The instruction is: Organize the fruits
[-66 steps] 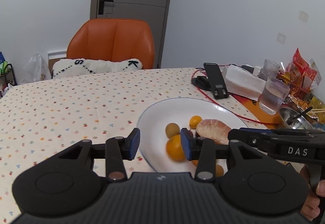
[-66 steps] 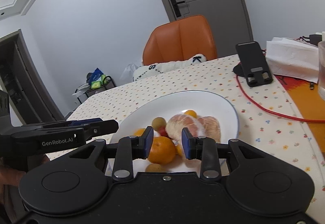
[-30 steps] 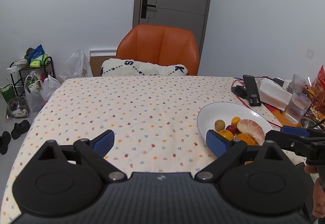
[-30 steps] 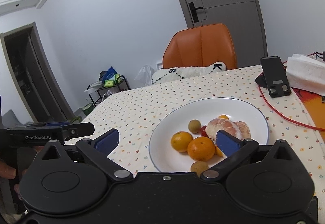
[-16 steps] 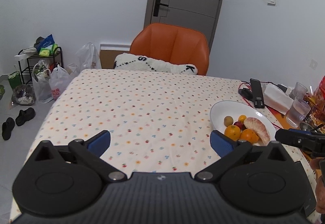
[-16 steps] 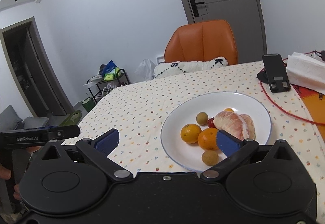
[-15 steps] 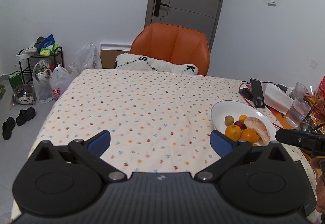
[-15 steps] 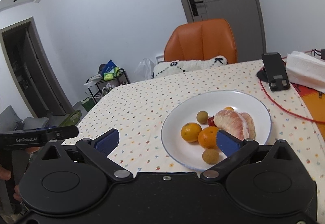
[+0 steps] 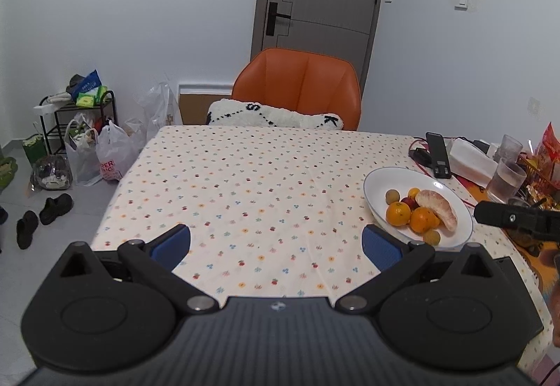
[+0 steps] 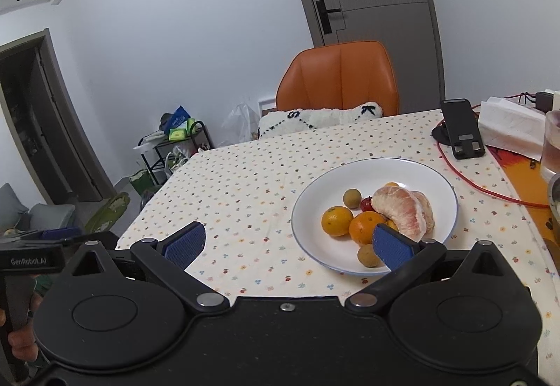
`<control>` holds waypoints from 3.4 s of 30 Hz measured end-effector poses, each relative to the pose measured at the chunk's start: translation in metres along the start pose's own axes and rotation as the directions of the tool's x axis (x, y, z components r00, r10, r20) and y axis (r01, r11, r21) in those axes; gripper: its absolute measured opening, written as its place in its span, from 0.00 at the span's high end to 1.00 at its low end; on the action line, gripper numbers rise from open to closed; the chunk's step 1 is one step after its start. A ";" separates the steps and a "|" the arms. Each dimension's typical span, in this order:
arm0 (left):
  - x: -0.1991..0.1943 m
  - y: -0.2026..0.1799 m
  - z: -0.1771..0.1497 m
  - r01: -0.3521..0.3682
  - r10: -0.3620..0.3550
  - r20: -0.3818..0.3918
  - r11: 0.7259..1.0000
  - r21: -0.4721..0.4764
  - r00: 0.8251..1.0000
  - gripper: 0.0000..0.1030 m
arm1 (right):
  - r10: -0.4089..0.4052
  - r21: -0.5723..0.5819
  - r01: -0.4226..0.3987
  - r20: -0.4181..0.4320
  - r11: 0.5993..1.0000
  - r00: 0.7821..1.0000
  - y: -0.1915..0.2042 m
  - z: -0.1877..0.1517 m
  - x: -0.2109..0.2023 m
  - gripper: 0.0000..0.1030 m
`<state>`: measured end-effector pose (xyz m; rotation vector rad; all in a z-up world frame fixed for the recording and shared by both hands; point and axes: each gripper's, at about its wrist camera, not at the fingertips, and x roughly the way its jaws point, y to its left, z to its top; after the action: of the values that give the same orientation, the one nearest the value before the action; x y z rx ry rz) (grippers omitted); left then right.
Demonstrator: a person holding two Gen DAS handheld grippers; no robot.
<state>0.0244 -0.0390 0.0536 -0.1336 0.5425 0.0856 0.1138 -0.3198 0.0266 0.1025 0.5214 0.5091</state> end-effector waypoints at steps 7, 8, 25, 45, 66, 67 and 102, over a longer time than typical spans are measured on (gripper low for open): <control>-0.015 -0.002 -0.009 -0.018 0.018 -0.013 1.000 0.004 1.000 0.00 | -0.039 -0.029 0.040 0.022 0.999 0.999 0.018 -0.005 -0.022 0.00; -0.017 -0.002 -0.010 -0.017 0.017 -0.014 1.000 0.008 1.000 0.00 | -0.040 -0.032 0.041 0.022 0.999 0.999 0.020 -0.006 -0.024 0.00; -0.034 0.006 -0.009 -0.037 0.037 0.004 0.999 0.011 0.999 0.00 | -0.051 -0.078 0.051 -0.004 0.996 0.999 0.033 -0.014 -0.040 0.00; -0.034 0.004 -0.011 -0.040 0.040 -0.004 0.999 0.026 0.999 0.00 | -0.041 -0.094 0.038 -0.035 0.995 0.999 0.038 -0.019 -0.031 0.00; -0.034 0.004 -0.012 -0.039 0.039 -0.009 0.999 0.025 0.999 0.00 | -0.046 -0.094 0.043 -0.032 0.995 0.998 0.038 -0.016 -0.032 0.00; -0.034 0.004 -0.012 -0.039 0.039 -0.008 0.999 0.026 0.999 0.00 | -0.046 -0.094 0.043 -0.031 0.995 0.998 0.038 -0.016 -0.032 0.00; -0.033 0.006 -0.012 -0.042 0.042 -0.013 0.999 0.030 0.999 0.00 | -0.053 -0.095 0.049 -0.037 0.994 0.998 0.037 -0.017 -0.030 0.00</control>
<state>-0.0108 -0.0359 0.0605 -0.0941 0.5603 0.1178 0.0671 -0.3028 0.0330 -0.0111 0.5367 0.4861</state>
